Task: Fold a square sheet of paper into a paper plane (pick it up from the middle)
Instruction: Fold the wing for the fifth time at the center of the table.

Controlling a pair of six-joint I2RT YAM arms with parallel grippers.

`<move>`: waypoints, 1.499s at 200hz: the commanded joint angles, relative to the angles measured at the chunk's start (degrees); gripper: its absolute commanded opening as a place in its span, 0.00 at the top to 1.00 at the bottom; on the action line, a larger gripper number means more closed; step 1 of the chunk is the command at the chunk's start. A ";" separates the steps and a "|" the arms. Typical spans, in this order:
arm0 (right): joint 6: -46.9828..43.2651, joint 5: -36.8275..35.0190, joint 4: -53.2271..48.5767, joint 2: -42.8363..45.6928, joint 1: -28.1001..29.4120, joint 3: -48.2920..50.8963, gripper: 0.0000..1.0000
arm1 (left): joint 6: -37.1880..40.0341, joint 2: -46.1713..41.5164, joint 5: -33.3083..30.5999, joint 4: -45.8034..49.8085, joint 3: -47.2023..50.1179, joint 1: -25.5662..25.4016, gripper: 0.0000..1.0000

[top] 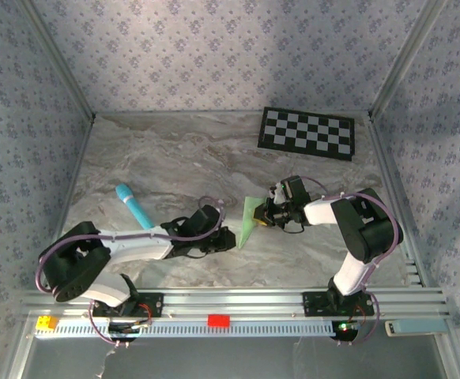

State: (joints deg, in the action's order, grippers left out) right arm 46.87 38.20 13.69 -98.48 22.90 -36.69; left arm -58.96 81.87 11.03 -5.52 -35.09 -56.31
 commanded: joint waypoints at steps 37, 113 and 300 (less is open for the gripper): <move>-1.08 -3.88 -3.57 -1.56 0.44 0.14 0.91 | 8.50 11.44 8.60 2.62 -15.09 0.48 0.91; -0.91 -3.93 -3.29 -1.50 0.75 0.41 0.91 | 8.86 18.15 11.29 -0.80 -15.92 4.34 0.93; -1.44 -4.01 -4.11 -1.19 0.49 0.45 0.91 | 11.03 22.81 10.85 2.13 -15.25 4.90 0.95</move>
State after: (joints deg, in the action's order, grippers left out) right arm 46.85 37.98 13.58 -98.45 23.03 -36.69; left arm -48.86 103.33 22.50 -4.25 -51.29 -51.72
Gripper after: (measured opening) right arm 0.091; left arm 0.055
